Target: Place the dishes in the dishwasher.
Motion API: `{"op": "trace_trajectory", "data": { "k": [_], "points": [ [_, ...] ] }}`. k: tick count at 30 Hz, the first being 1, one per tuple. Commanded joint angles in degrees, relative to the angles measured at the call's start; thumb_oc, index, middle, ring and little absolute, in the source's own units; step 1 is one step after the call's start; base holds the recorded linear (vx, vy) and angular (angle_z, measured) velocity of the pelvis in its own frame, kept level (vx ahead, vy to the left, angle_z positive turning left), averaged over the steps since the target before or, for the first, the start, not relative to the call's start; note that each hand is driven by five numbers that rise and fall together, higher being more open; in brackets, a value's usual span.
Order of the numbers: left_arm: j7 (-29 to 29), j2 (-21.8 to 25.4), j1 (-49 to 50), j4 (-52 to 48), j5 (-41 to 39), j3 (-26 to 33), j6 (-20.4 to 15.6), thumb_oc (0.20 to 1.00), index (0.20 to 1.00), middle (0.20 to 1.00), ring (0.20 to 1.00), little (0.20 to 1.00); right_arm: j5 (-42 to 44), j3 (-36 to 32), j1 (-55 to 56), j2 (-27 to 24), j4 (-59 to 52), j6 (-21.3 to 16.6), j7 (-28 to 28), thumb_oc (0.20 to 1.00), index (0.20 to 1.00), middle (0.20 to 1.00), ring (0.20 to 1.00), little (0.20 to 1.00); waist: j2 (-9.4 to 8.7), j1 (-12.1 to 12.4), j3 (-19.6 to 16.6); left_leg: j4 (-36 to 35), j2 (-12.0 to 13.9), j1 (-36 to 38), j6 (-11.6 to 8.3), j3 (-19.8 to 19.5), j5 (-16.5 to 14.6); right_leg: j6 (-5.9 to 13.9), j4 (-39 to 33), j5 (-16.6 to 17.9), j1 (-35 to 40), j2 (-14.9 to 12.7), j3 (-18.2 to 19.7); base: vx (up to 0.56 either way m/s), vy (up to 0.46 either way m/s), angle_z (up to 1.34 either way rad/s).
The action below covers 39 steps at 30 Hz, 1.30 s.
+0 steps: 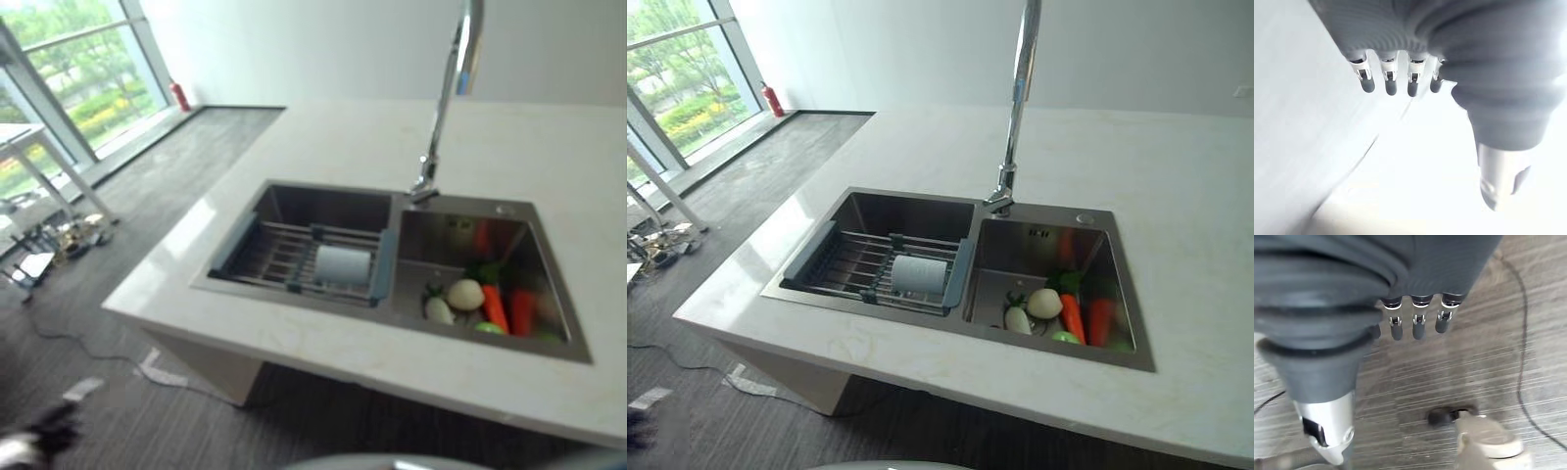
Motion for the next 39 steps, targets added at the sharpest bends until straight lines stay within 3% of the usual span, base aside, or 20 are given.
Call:
{"op": "trace_trajectory", "data": {
  "k": [1,2,7,10,12,13,21,28,34,35,39],
  "points": [
    [6.7,0.8,-3.6,-0.3,7.1,1.5,-4.4,1.0,1.0,1.0,1.0,1.0,3.8,0.0,-3.9,2.6,2.3,-1.6,-0.4,1.0,1.0,1.0,1.0,1.0,-0.74,0.5,2.4,0.6,0.3,-1.9,-0.44,0.3,-2.6,9.0,0.9,2.5,-0.8,-10.1,-5.3,0.0,-0.022,0.07],
    [11.1,5.8,-4.5,-4.2,8.8,3.8,-5.4,1.0,1.0,1.0,1.0,1.0,4.6,0.4,-3.9,3.4,2.3,-1.5,-1.1,1.0,1.0,1.0,1.0,1.0,-0.5,0.9,2.5,0.7,0.4,-1.8,-0.58,0.4,-2.7,9.11,0.9,2.6,-0.6,-10.3,-5.9,-0.01,-0.024,0.09],
    [16.6,14.0,-9.5,-24.4,10.4,5.0,-8.7,1.0,1.0,1.0,1.0,1.0,7.3,1.5,-2.3,5.8,0.8,-1.3,-2.6,1.0,1.0,1.0,1.0,1.0,-1.01,1.0,2.0,0.6,0.6,-1.8,-0.83,0.6,-2.7,9.19,0.8,2.3,-0.3,-10.1,-6.6,0.01,-0.068,0.19],
    [14.3,14.6,-17.3,-39.0,11.2,-1.7,-14.4,1.0,1.0,1.0,1.0,1.0,6.4,2.6,-1.3,6.6,-0.3,-1.1,-1.8,1.0,1.0,1.0,1.0,1.0,-1.85,-1.0,1.4,0.6,1.0,-1.3,-1.07,2.0,-3.2,9.23,1.0,1.6,-0.3,-9.4,-5.2,0.08,-0.088,0.05],
    [10.9,12.9,-22.6,-44.7,11.9,-8.5,-14.2,1.0,1.0,1.0,1.0,1.0,6.3,2.6,-0.8,6.4,-0.3,-0.9,-1.2,1.0,1.0,1.0,1.0,1.0,-2.15,-2.5,1.3,0.6,1.1,-1.0,-1.12,2.6,-3.3,9.02,1.0,1.3,-0.5,-8.8,-3.5,0.09,-0.079,-0.07],
    [8.8,10.0,-26.2,-48.2,13.8,-13.1,-13.0,1.0,1.0,1.0,1.0,1.0,6.4,2.6,-0.5,6.3,-0.3,-0.7,-0.7,1.0,1.0,1.0,1.0,1.0,-2.47,-3.7,1.3,0.6,1.1,-0.7,-1.01,2.9,-3.6,8.8,1.1,1.1,-0.6,-8.2,-2.1,0.1,-0.086,-0.15],
    [-1.1,2.7,-36.6,-50.1,28.7,-30.0,-11.8,1.0,1.0,1.0,1.0,1.0,5.0,0.2,1.4,5.0,1.2,0.7,1.6,1.0,1.0,1.0,1.0,1.0,-3.48,-8.6,1.9,0.6,1.8,-0.1,-0.82,5.5,-4.1,8.28,0.8,1.5,-2.7,-5.7,4.5,0.06,-0.08,-0.38],
    [-4.5,0.9,-42.0,-47.2,34.0,-39.7,-10.1,1.0,1.0,1.0,1.0,1.0,8.6,-1.0,1.2,4.6,0.7,1.5,2.2,1.0,1.0,1.0,1.0,1.0,-2.79,-11.4,3.5,0.6,2.3,-0.9,-0.84,7.5,-3.6,8.14,0.6,2.5,-5.0,-5.2,7.4,0.03,-0.038,-0.29],
    [-7.5,0.6,-43.4,-47.2,35.3,-45.2,-13.3,1.0,1.0,1.0,1.0,1.0,9.7,-1.4,0.0,3.2,-0.4,1.0,3.1,1.0,1.0,1.0,1.0,1.0,-1.32,-12.6,5.5,0.7,2.0,-2.5,-1.04,8.1,-2.9,7.99,0.6,3.4,-7.1,-5.4,8.2,-0.02,0.005,-0.16],
    [-10.0,0.6,-43.7,-47.4,35.1,-47.0,-14.6,1.0,1.0,1.0,1.0,1.0,10.0,-1.2,-0.9,2.5,-0.9,0.9,3.7,1.0,1.0,1.0,1.0,1.0,-0.9,-12.8,6.4,0.8,1.9,-3.0,-1.09,8.3,-2.7,7.94,0.5,3.7,-7.7,-5.6,8.2,-0.07,0.024,-0.15],
    [-11.6,0.1,-44.6,-49.0,34.3,-49.0,-13.3,1.0,1.0,1.0,1.0,1.0,10.3,-0.9,-2.4,1.9,-1.0,1.0,4.2,1.0,1.0,1.0,1.0,1.0,-0.7,-12.9,7.6,0.9,1.8,-4.1,-1.18,8.3,-2.5,7.88,0.4,4.1,-8.6,-5.8,8.3,-0.08,0.009,-0.13]
  ]
}}
